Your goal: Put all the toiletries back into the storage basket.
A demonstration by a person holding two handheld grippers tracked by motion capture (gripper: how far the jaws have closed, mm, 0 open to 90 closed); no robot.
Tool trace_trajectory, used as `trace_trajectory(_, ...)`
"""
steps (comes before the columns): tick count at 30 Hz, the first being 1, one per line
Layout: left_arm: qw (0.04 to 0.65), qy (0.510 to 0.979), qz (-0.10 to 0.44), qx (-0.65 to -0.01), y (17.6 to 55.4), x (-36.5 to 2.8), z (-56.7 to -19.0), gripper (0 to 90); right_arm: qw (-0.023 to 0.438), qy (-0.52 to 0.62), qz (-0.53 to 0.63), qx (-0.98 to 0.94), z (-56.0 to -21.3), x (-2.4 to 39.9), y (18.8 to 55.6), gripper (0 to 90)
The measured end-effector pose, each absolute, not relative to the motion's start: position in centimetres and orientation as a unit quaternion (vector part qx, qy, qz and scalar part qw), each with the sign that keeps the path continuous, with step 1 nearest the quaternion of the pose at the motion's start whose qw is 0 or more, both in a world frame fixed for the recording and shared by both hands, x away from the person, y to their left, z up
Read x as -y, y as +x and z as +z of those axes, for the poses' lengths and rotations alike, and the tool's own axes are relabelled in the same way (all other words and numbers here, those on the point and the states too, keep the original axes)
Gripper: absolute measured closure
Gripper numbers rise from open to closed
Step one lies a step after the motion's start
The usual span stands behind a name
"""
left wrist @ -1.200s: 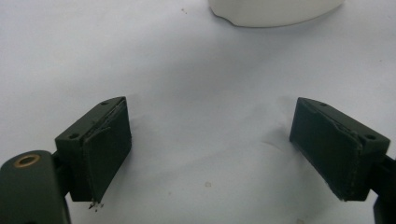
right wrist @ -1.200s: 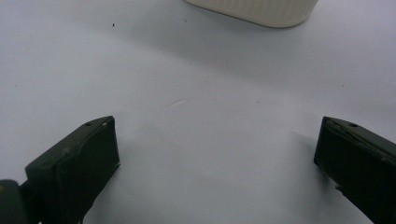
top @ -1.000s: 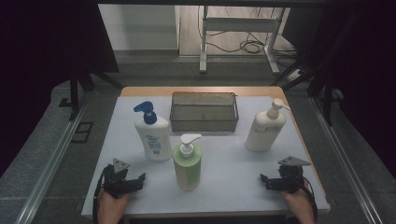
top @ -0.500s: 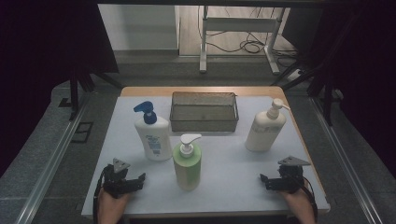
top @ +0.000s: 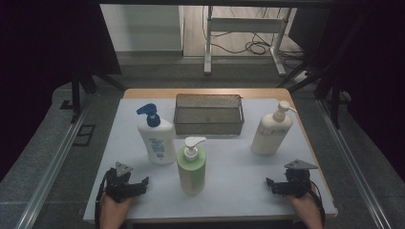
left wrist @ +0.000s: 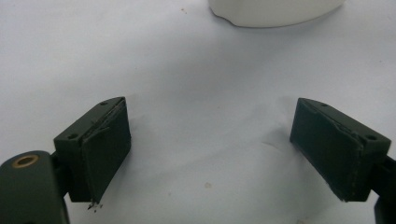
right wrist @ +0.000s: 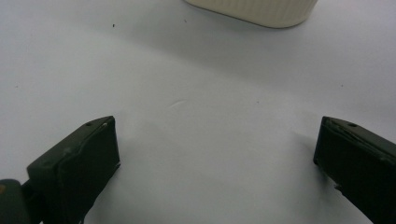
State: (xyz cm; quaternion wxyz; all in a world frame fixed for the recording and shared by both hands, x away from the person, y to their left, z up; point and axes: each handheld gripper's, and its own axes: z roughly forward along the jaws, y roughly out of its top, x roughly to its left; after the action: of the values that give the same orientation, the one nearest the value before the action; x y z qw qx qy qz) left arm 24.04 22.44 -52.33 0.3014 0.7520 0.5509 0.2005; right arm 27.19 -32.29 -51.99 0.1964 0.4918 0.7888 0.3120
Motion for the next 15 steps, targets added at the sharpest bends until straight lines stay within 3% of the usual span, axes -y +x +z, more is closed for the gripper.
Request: trace_trajectory(15,0.302,0.752,0.2,-0.551,24.04,-22.44,-52.33,12.1,0.187,0.477,0.323,-0.796,-51.73,32.55,27.17,0.0)
